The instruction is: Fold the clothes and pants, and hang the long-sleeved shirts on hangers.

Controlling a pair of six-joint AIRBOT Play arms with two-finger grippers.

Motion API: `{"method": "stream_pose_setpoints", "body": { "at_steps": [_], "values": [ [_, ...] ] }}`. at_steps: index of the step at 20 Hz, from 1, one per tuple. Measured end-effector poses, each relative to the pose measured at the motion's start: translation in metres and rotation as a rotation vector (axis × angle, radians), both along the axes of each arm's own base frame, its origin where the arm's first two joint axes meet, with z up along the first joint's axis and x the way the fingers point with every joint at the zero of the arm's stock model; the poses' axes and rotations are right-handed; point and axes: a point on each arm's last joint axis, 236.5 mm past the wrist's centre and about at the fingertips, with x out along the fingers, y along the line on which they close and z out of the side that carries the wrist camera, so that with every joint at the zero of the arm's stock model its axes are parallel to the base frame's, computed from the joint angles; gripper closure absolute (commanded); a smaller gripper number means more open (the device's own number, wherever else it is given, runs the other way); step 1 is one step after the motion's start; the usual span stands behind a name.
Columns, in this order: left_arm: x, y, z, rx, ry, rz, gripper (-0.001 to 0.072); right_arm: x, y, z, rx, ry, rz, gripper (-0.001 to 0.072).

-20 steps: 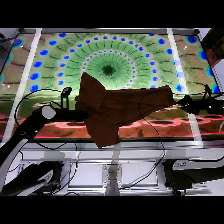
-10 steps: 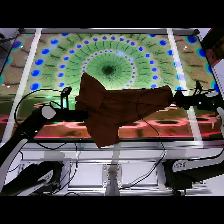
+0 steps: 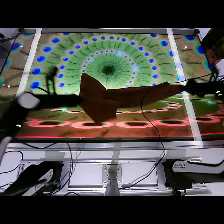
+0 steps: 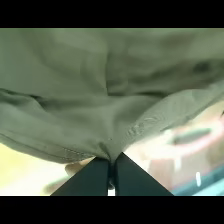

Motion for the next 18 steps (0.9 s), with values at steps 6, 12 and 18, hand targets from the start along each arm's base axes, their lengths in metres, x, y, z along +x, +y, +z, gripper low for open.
{"method": "stream_pose_setpoints", "body": {
  "at_steps": [6, 12, 18],
  "values": [
    [0.003, 0.056, 0.151, -0.001, -0.328, 0.129, 0.0684, -0.037, 0.027, 0.169, -0.182, -0.32, 0.052, 0.0702],
    [-0.023, 0.074, 0.226, 0.027, -0.574, 0.19, 0.0684, -0.099, 0.074, 0.298, -0.32, -0.621, 0.059, 0.0702],
    [-0.074, 0.093, 0.311, 0.09, -0.921, 0.284, 0.0684, -0.194, 0.12, 0.402, -0.572, -0.9, 0.038, 0.0702]
  ]
}}
